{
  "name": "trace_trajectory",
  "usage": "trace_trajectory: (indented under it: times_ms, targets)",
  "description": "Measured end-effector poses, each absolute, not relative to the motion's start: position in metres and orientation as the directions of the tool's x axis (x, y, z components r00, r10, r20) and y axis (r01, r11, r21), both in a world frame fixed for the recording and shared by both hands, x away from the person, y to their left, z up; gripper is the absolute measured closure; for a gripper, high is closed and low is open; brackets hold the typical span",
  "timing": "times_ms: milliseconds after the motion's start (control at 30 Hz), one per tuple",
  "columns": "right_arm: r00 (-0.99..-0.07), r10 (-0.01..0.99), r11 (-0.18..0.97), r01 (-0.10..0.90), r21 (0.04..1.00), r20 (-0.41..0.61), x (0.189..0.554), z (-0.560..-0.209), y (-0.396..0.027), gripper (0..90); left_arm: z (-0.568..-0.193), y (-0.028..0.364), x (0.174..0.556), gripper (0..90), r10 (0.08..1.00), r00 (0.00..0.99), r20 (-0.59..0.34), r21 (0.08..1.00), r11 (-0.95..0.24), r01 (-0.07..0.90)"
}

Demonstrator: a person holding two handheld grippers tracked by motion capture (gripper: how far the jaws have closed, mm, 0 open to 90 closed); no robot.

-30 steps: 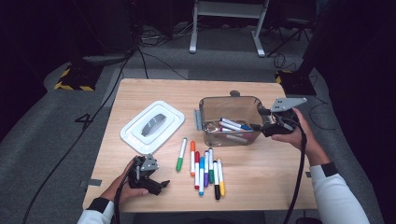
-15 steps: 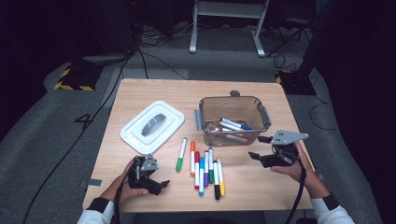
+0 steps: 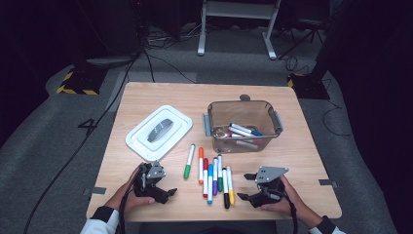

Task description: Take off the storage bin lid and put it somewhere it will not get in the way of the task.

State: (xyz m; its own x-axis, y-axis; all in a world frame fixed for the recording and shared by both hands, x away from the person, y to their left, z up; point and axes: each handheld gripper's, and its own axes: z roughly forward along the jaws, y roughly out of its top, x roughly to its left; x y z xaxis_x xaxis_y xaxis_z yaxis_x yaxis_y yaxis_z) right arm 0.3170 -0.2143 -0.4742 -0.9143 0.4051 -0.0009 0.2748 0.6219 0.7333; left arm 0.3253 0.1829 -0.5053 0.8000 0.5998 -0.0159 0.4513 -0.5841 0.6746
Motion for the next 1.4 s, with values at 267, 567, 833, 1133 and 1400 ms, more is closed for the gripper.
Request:
trace_trajectory:
  times_ms: [267,567,833,1133,1400]
  targets:
    - [-0.934,0.358,0.662,0.261,0.703,0.011,0.306,-0.488,-0.195,26.2,-0.505,0.183,0.325,5.3,0.600,0.800,-0.016,0.675,-0.584,0.451]
    - [-0.907,0.418,0.686,0.281,0.671,-0.047,0.320,-0.493,-0.206,28.8,-0.505,0.183,0.325,5.3,0.599,0.800,-0.016,0.674,-0.584,0.451]
    - [-0.841,0.540,0.632,0.372,0.680,-0.041,0.344,-0.491,-0.233,34.1,-0.505,0.183,0.326,5.3,0.599,0.801,-0.016,0.674,-0.585,0.451]
    - [-0.826,0.562,0.610,0.389,0.691,-0.031,0.360,-0.493,-0.236,39.9,-0.505,0.183,0.326,5.1,0.597,0.802,-0.017,0.674,-0.585,0.451]
    - [-0.804,0.595,0.578,0.425,0.696,-0.003,0.377,-0.493,-0.252,60.4,-0.505,0.183,0.326,5.2,0.598,0.802,-0.017,0.674,-0.585,0.451]
